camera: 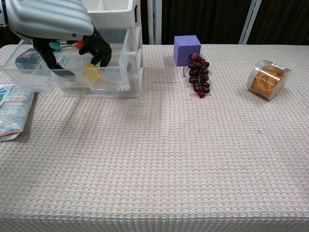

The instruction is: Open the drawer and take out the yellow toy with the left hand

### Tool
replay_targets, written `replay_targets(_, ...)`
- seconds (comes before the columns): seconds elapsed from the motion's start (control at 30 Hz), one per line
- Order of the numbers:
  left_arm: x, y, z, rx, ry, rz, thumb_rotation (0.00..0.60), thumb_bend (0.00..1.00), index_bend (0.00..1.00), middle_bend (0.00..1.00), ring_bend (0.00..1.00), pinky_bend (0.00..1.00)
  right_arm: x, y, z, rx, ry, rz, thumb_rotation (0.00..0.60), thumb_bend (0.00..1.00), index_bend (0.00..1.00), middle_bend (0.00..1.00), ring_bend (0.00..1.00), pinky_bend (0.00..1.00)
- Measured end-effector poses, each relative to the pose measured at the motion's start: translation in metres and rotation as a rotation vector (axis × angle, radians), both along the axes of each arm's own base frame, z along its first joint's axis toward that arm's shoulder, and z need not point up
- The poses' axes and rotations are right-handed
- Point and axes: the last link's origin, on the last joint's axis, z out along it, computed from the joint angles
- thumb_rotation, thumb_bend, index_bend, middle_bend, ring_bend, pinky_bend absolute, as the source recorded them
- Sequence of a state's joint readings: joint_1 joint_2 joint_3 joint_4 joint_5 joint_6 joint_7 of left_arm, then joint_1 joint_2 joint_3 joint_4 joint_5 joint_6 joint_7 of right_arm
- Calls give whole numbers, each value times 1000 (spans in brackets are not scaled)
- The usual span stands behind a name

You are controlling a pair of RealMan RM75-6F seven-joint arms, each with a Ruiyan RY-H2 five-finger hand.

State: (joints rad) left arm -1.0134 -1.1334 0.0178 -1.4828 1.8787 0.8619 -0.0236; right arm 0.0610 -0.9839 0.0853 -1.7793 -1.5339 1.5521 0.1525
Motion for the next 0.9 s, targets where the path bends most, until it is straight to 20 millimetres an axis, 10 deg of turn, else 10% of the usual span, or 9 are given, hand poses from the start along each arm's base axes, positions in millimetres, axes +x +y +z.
replay_targets(0.9, 15, 1, 26, 9, -140, 44, 600, 426, 549, 480, 523, 611, -4, -1, 3, -12, -7, 2, 600, 287, 0, 35, 0, 0)
